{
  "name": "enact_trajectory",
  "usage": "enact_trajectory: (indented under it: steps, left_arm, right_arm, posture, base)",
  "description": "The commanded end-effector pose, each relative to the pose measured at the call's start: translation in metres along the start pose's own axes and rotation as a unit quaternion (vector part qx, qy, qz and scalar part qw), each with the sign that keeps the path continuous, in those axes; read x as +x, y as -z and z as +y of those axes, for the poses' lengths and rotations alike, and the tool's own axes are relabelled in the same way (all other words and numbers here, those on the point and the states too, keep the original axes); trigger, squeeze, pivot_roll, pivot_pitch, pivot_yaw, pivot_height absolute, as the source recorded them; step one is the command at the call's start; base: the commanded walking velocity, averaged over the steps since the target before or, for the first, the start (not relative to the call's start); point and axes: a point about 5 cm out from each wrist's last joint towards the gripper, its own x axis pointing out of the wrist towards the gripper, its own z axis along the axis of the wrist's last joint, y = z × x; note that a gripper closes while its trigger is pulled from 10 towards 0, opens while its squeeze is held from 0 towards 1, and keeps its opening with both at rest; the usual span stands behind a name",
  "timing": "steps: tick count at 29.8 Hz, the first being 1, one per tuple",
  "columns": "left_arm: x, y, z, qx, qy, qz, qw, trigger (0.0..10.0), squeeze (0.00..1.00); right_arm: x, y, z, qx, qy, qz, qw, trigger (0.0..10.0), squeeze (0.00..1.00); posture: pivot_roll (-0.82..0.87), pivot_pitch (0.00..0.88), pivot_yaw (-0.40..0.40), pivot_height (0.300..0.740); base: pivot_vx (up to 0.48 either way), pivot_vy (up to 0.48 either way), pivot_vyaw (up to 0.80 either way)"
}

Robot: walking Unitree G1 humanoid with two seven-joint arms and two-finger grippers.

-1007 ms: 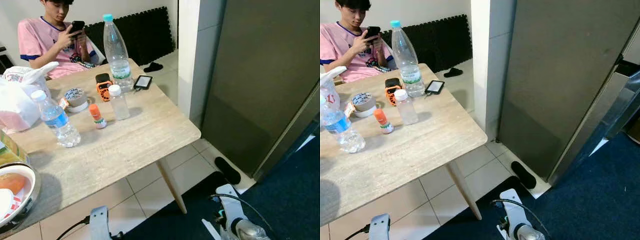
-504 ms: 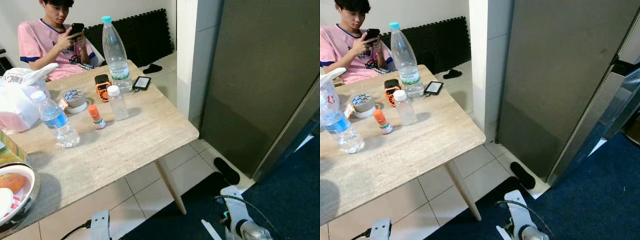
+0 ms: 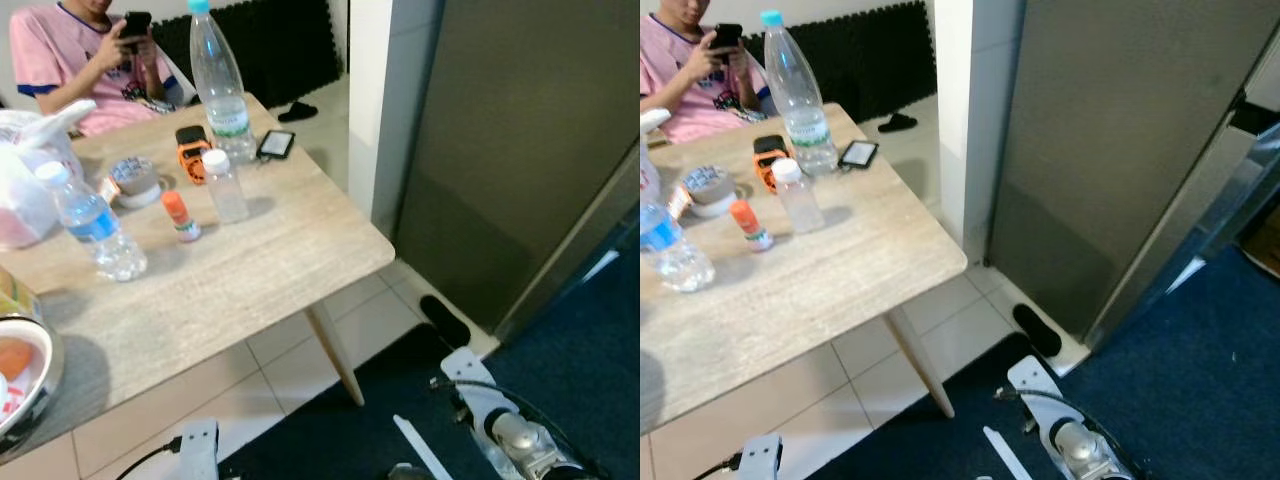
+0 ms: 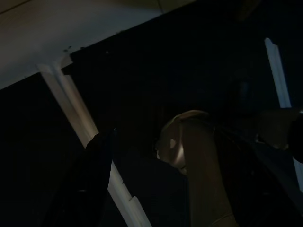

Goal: Restocking fridge

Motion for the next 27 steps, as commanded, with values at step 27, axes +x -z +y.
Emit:
enact_trajectory:
  steps: [27]
  left_arm:
    - [0.007,0.006,-0.049,0.12,0.098,0.017,0.988,10.0,0.0]
  right_arm:
    - [0.0,-0.011,0.103,0.047,-0.135,-0.041,0.989,10.0,0.0]
  posture:
    - [-0.07,0.102,0.078,0.74]
  base:
    - [0.0,0.0,0.0]
